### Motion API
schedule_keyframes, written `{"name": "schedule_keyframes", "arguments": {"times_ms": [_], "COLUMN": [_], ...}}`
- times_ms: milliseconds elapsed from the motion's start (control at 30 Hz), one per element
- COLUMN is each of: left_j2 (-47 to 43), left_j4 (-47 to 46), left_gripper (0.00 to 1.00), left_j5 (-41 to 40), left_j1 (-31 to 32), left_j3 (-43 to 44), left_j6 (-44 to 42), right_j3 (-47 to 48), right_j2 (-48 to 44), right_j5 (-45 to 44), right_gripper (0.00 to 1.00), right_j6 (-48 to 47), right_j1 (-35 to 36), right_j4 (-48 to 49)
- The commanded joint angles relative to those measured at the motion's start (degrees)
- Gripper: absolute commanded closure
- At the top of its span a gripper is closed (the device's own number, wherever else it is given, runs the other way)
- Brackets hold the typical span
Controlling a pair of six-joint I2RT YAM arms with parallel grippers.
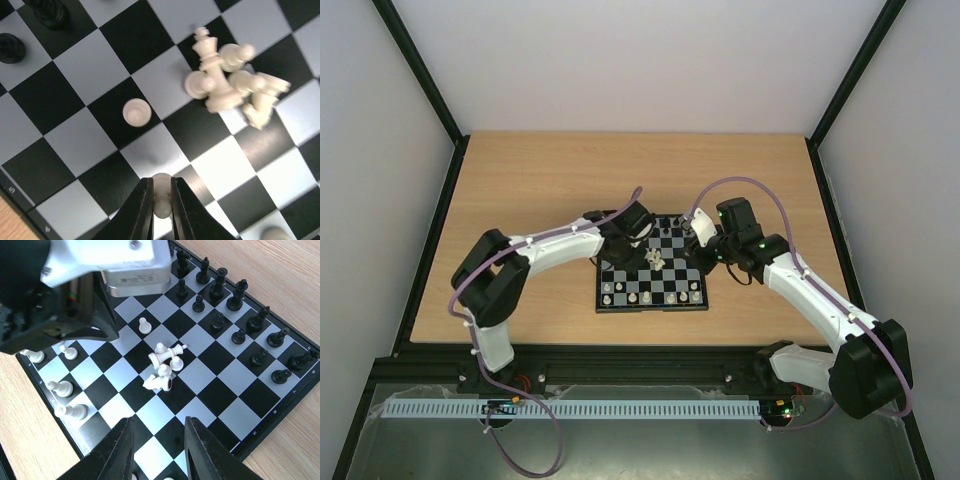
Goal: Set up the chess pieces on the board
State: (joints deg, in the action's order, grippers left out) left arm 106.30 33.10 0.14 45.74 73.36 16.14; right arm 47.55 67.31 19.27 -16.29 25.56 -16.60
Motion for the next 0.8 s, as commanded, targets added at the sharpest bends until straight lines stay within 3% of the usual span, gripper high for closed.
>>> {"name": "schedule_keyframes", "arguments": {"times_ms": [0, 767], "left_j2": [-5.5, -2.2], "left_j4": [2.4, 6.4], "left_gripper": [0.91, 0.91], "left_j5": [2.5, 4.2], "left_j1": [1.9, 5.8], "left_j3": [-2.1, -3.9], "left_j6": [-3.9, -5.1], "right_j3": [-0.5, -0.5], "right_j2": [0.2, 0.1], "right_j5": [0.8, 1.0], "right_gripper": [0.70, 0.70], "right_j6": [-0.6, -0.7], "right_j1": [-0.1, -0.1], "right_j4": [-2.0, -2.2]}}
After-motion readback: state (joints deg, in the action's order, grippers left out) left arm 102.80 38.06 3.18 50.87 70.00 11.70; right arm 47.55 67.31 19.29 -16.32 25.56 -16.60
